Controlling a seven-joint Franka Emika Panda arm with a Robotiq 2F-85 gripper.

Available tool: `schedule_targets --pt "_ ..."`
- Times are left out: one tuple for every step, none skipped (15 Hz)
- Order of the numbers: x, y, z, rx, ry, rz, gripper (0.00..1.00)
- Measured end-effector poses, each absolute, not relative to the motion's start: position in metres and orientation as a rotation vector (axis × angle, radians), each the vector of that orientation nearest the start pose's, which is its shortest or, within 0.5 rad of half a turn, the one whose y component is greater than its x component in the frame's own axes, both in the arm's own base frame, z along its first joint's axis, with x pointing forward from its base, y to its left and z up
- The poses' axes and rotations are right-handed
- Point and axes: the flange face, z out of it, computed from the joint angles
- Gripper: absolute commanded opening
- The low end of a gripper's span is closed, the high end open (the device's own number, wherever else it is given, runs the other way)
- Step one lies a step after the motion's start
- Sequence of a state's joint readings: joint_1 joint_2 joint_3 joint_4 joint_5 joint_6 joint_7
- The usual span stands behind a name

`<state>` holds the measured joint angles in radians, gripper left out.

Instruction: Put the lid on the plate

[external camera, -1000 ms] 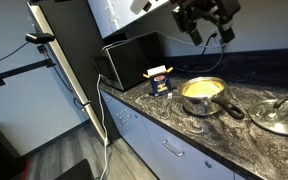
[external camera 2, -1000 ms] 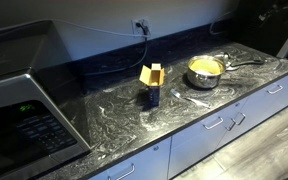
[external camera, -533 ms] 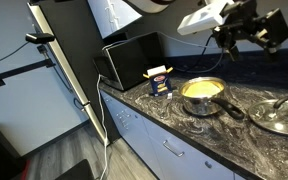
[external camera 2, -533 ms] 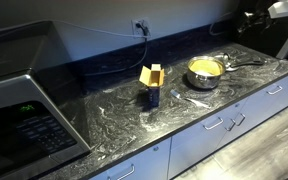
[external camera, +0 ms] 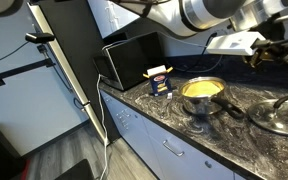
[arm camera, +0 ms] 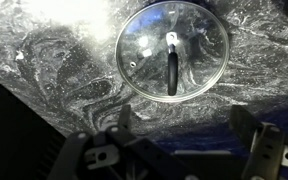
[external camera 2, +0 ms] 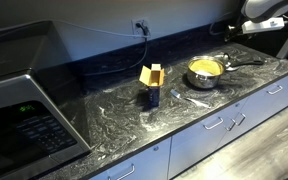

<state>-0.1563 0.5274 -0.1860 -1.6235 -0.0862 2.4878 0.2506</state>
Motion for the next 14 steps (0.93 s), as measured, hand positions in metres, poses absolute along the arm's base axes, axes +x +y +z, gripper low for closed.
schedule_targets --pt "0.685 -0.224 0.349 -3.162 0.812 -0.55 1.0" --pt "0.689 -0.226 0.342 -3.162 0.823 -0.547 1.0" --pt "0.693 -0.228 0.336 -3.16 0.831 -0.544 1.0" --pt "0.697 -0.231 0.33 -3.157 0.838 -0.543 1.0" --pt "0.7 -0.232 0.326 -3.154 0.845 -0.543 1.0" --pt "0.703 -0.234 0.321 -3.151 0.851 -0.543 1.0" --pt "0.707 -0.235 0.317 -3.149 0.854 -0.544 1.0" --pt "0.71 -0.236 0.313 -3.149 0.856 -0.541 1.0" --pt "0.712 -0.236 0.308 -3.15 0.857 -0.538 1.0" --pt "0.714 -0.237 0.303 -3.151 0.859 -0.531 1.0" --pt "0.716 -0.237 0.298 -3.151 0.863 -0.519 1.0" --pt "0.717 -0.237 0.293 -3.152 0.873 -0.505 1.0" --pt "0.718 -0.238 0.289 -3.153 0.884 -0.488 1.0" --pt "0.719 -0.238 0.285 -3.156 0.89 -0.465 1.0"
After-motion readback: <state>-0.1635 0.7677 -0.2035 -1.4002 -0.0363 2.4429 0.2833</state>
